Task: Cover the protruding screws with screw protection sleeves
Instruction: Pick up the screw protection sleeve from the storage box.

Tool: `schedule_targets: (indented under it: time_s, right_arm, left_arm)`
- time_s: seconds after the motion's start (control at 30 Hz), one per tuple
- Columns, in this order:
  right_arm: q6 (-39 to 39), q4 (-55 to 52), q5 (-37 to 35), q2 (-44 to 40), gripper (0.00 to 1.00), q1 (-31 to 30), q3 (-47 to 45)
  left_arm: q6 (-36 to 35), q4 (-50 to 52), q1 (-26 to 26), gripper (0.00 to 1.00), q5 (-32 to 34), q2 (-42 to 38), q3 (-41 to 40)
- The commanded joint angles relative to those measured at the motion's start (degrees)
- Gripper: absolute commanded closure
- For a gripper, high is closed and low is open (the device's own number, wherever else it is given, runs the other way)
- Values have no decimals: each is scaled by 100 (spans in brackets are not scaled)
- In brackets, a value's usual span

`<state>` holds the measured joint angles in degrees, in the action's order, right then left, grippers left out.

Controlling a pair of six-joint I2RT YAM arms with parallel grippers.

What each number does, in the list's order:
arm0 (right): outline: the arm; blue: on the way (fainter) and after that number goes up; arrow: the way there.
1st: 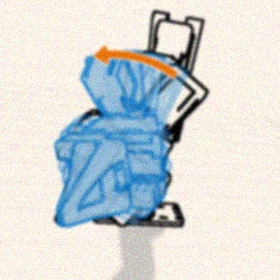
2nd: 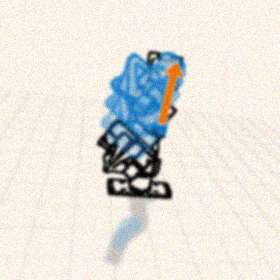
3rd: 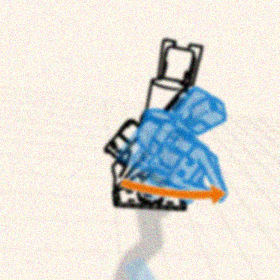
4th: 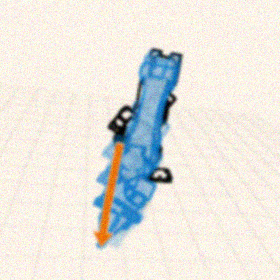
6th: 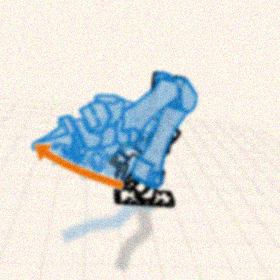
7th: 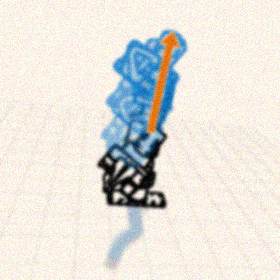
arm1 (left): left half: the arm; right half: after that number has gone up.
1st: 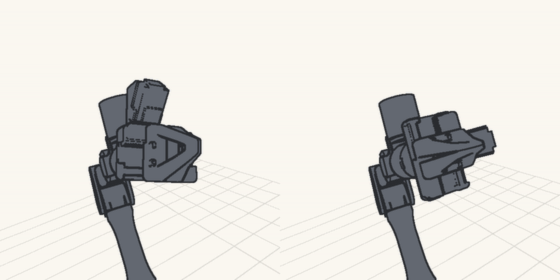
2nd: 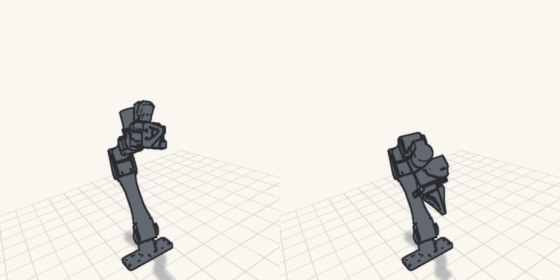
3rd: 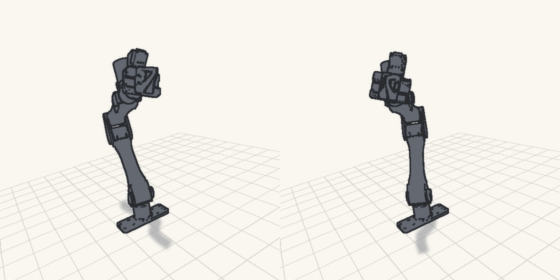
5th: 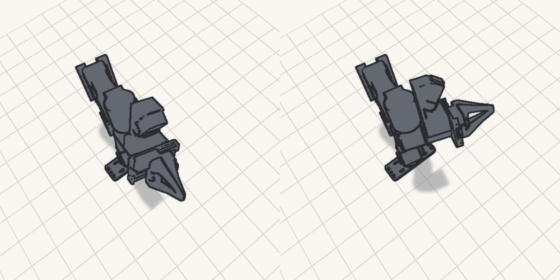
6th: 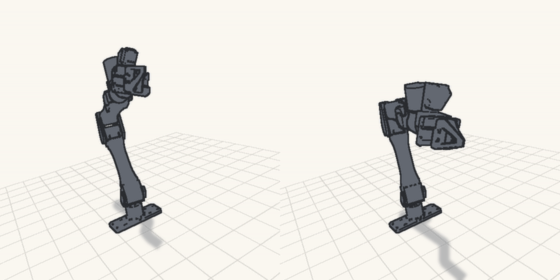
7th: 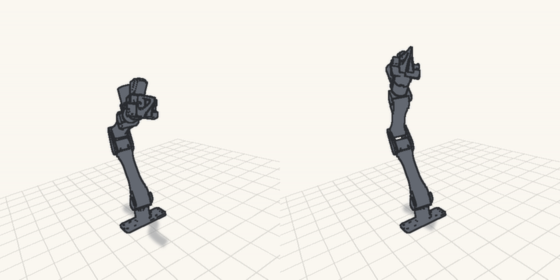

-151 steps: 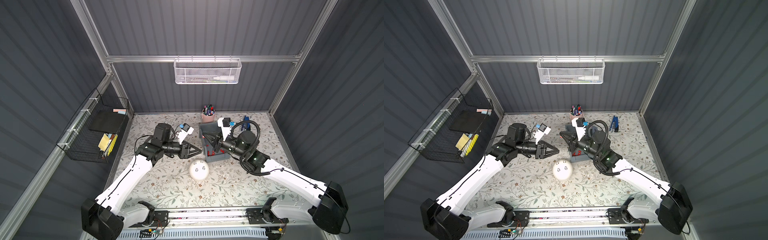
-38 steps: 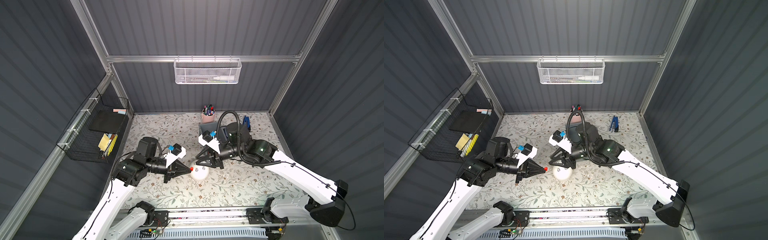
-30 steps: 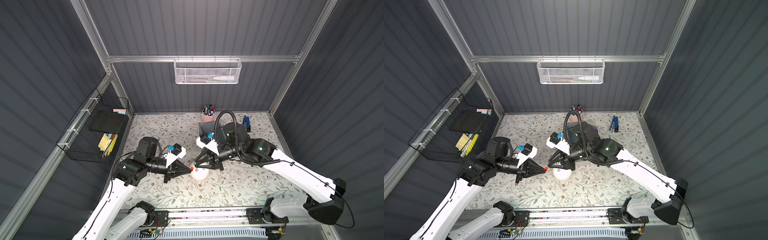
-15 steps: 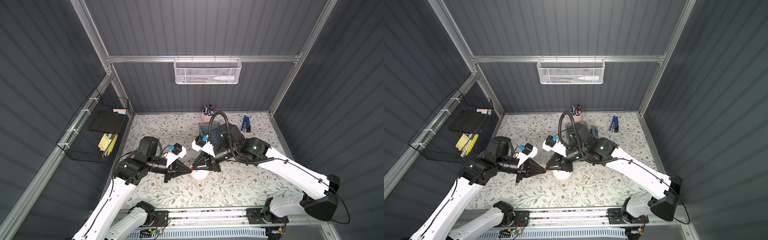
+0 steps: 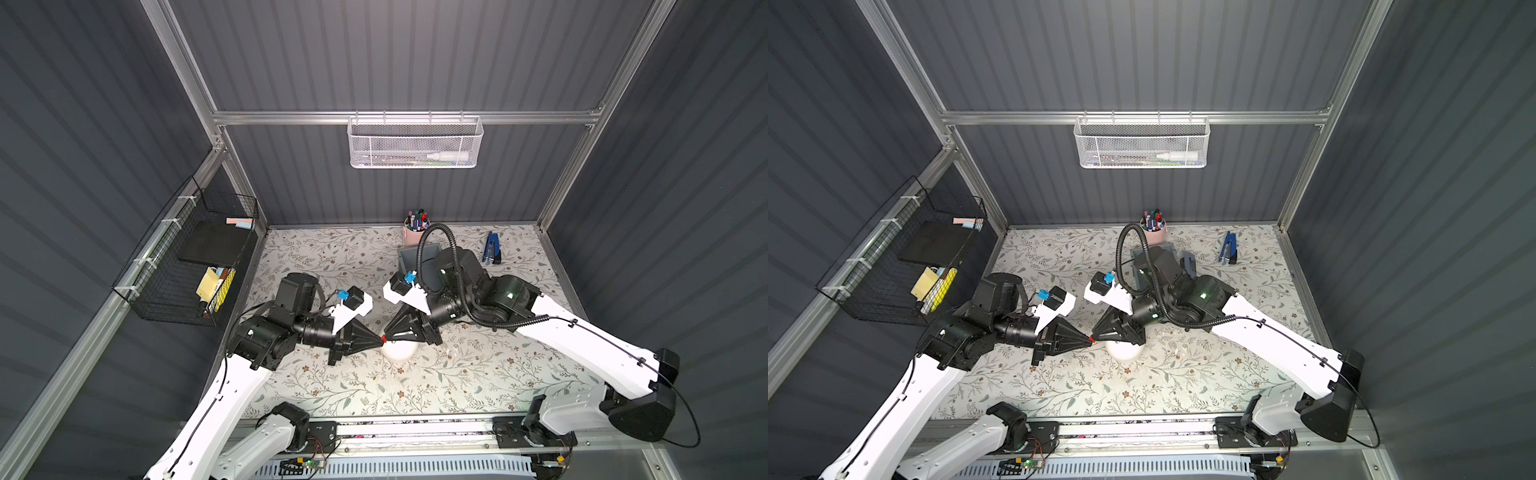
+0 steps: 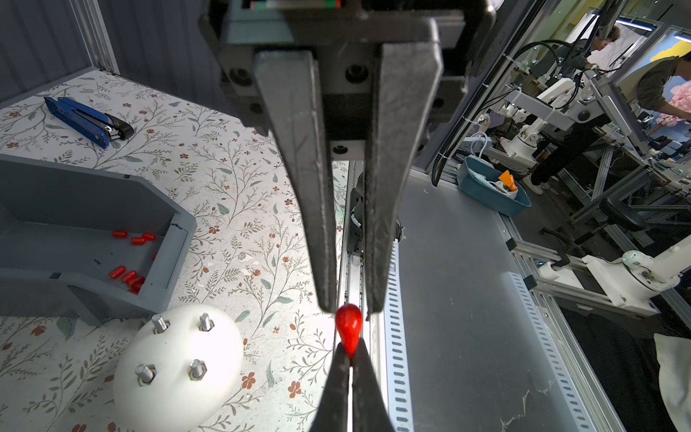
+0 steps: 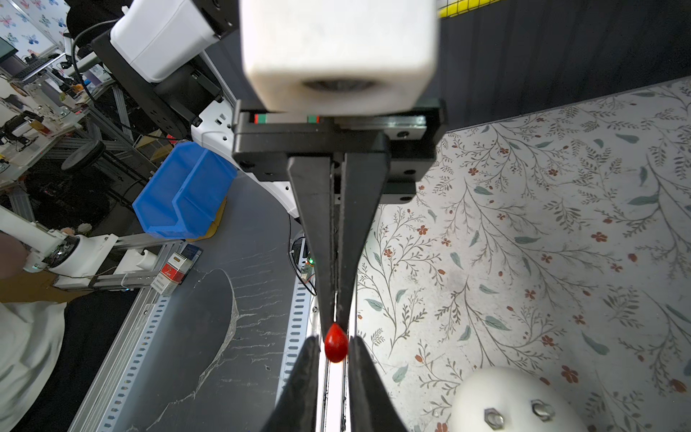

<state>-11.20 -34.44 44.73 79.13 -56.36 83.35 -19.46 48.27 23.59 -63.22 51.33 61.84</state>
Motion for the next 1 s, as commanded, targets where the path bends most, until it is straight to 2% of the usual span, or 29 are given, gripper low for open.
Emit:
schedule_targets:
  time_s: [0.0, 0.47, 0.57, 0.6, 0.63, 0.67, 0.7, 0.73, 0.97]
  right_arm:
    - [-154, -116, 18, 93, 83, -46, 170]
    - [-154, -142, -105, 85, 100, -77, 166]
    - [-153, -174, -139, 73, 100, -77, 166]
    - [-151, -171, -186, 56, 100, -77, 150]
    - [-142, -141, -247, 22, 100, -77, 111]
    - [-118, -75, -320, -21, 100, -77, 59]
    - [-75, 23, -430, -87, 100, -77, -23]
    - [-43, 120, -595, -153, 100, -77, -120]
    - [55, 677, -2586, -416, 100, -71, -957]
  left_arm:
    - [62, -55, -22, 100, -173, 47, 129]
    - [49, -63, -22, 100, -126, 38, 100]
    - [25, -63, -24, 100, -2, -12, 78]
    - [9, -56, -22, 84, 77, -40, 67]
    - [-54, -19, -29, 52, 197, -81, 56]
    - [-128, 27, -27, 25, 324, -133, 27]
    - [-179, 20, -23, 7, 517, -202, -26]
    - [-225, -17, -24, 1, 717, -301, -94]
    - [-418, -318, -30, 0, 2175, -823, -561]
